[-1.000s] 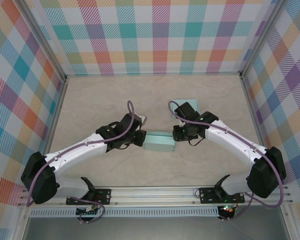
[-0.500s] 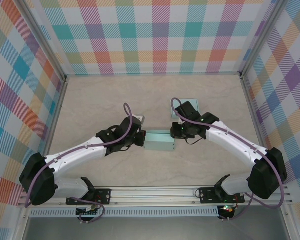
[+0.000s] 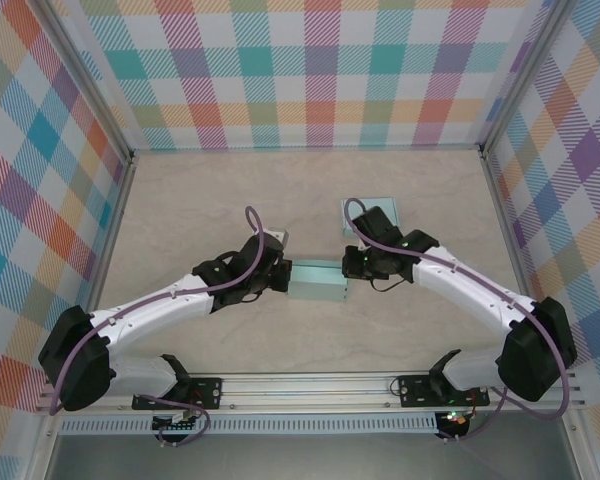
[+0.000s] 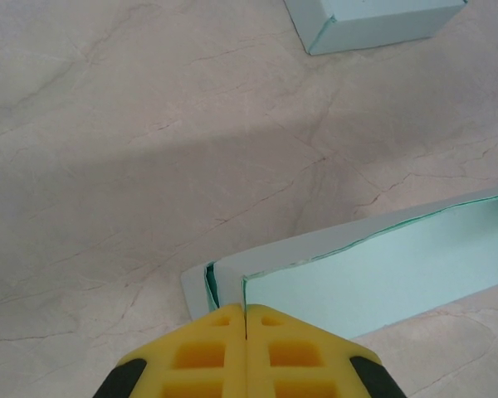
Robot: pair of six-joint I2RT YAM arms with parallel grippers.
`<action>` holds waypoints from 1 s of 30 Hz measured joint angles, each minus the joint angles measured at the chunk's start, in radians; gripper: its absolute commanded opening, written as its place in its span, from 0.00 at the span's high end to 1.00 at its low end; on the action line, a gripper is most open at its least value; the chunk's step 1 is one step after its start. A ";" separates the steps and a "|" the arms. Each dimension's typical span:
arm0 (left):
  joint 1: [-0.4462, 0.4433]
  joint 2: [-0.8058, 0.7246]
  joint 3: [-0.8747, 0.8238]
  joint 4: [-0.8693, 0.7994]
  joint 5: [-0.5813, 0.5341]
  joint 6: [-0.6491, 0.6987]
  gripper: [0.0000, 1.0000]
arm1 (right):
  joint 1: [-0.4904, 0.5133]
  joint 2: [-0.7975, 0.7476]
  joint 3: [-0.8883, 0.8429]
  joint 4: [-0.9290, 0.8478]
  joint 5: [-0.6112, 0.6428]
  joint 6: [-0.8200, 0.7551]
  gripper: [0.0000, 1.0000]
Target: Fold the paper box
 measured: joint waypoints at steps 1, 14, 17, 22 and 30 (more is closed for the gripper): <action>0.000 0.000 0.000 0.001 0.000 -0.001 1.00 | 0.000 -0.005 -0.004 0.002 0.000 0.001 0.87; -0.006 0.000 -0.021 0.039 -0.016 -0.018 1.00 | -0.003 -0.025 -0.042 0.045 0.002 0.001 0.88; -0.008 0.000 -0.028 0.044 -0.031 -0.018 1.00 | -0.003 -0.026 -0.055 0.070 0.006 0.000 0.89; -0.014 0.000 -0.050 0.069 -0.051 -0.018 1.00 | -0.003 -0.033 -0.081 0.118 0.017 -0.003 0.92; -0.018 -0.001 -0.073 0.106 -0.073 -0.018 1.00 | -0.003 -0.037 -0.106 0.161 0.035 -0.023 0.97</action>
